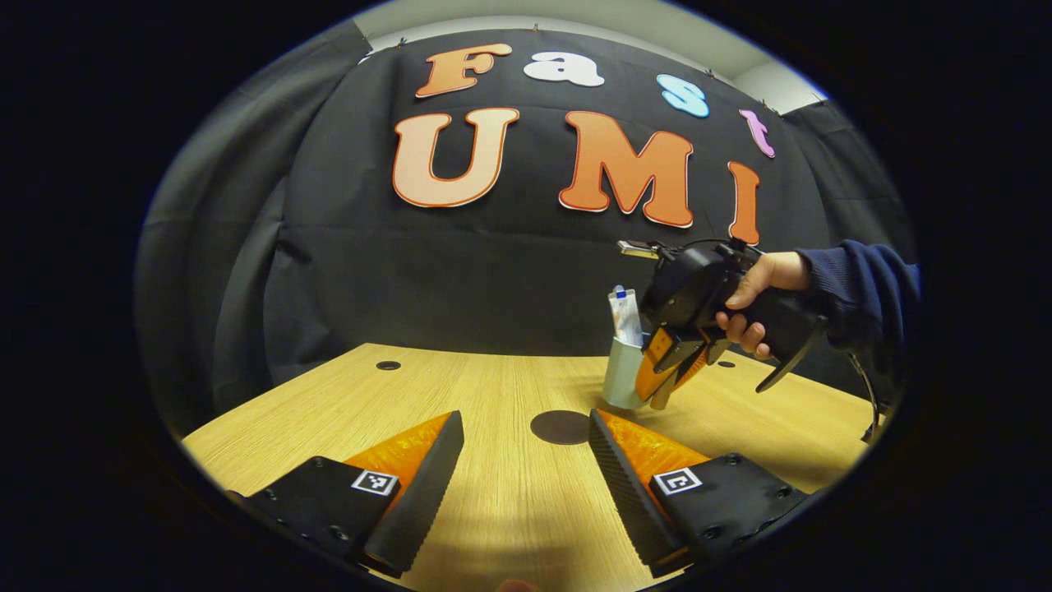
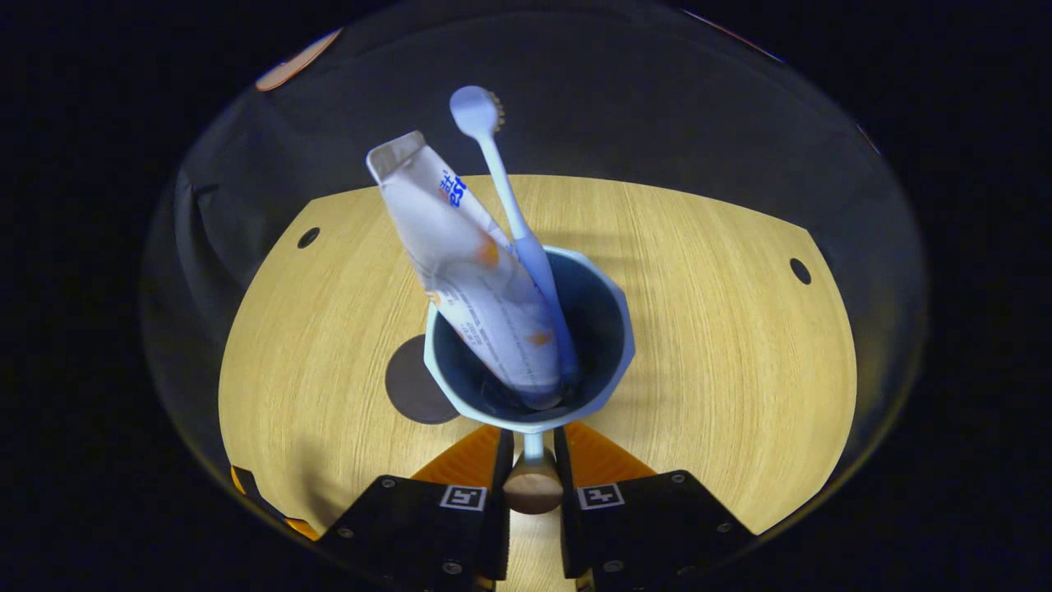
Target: Put the toothbrush and toothpaste on the desktop into the cup, then pick up the cup and place it on the coaster on the desktop.
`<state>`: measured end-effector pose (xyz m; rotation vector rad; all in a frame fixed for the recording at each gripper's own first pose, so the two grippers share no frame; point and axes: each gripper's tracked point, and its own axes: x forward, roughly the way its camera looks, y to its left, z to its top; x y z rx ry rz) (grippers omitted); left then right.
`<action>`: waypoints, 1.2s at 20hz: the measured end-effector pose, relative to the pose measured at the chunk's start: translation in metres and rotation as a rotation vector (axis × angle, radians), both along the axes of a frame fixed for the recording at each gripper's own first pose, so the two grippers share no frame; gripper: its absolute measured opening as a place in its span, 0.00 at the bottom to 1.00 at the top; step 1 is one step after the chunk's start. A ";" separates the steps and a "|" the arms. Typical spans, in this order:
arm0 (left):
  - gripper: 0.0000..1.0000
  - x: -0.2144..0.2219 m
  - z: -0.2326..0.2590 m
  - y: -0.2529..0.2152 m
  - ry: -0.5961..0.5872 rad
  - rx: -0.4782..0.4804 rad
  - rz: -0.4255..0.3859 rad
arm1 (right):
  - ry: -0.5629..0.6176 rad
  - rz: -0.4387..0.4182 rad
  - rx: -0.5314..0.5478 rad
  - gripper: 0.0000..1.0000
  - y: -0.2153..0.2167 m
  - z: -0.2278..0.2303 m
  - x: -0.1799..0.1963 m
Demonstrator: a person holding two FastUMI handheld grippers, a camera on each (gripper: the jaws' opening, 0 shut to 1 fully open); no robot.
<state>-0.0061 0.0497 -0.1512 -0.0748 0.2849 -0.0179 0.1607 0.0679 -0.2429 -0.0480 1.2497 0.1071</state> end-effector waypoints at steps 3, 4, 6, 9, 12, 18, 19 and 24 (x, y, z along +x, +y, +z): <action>0.97 -0.005 -0.006 0.005 0.011 -0.001 0.008 | 0.000 0.042 0.015 0.26 -0.002 -0.003 0.002; 0.97 -0.005 -0.007 0.007 0.015 -0.003 0.010 | 0.009 0.059 0.027 0.25 -0.002 -0.002 0.001; 0.97 -0.008 -0.011 0.010 0.024 -0.005 0.015 | 0.027 0.088 0.049 0.21 -0.004 -0.001 0.001; 0.97 -0.011 -0.015 0.017 0.033 -0.003 0.026 | 0.030 0.131 0.045 0.25 -0.009 0.000 0.004; 0.97 -0.014 -0.019 0.023 0.040 -0.010 0.040 | 0.053 0.155 0.062 0.25 -0.009 -0.001 0.003; 0.97 -0.018 -0.028 0.032 0.063 -0.015 0.059 | 0.063 0.168 0.053 0.26 -0.013 0.004 0.004; 0.97 -0.019 -0.029 0.031 0.066 -0.014 0.062 | 0.058 0.169 0.055 0.26 -0.012 0.004 0.005; 0.97 -0.020 -0.026 0.028 0.070 -0.004 0.064 | 0.017 0.173 0.084 0.47 -0.019 0.014 0.002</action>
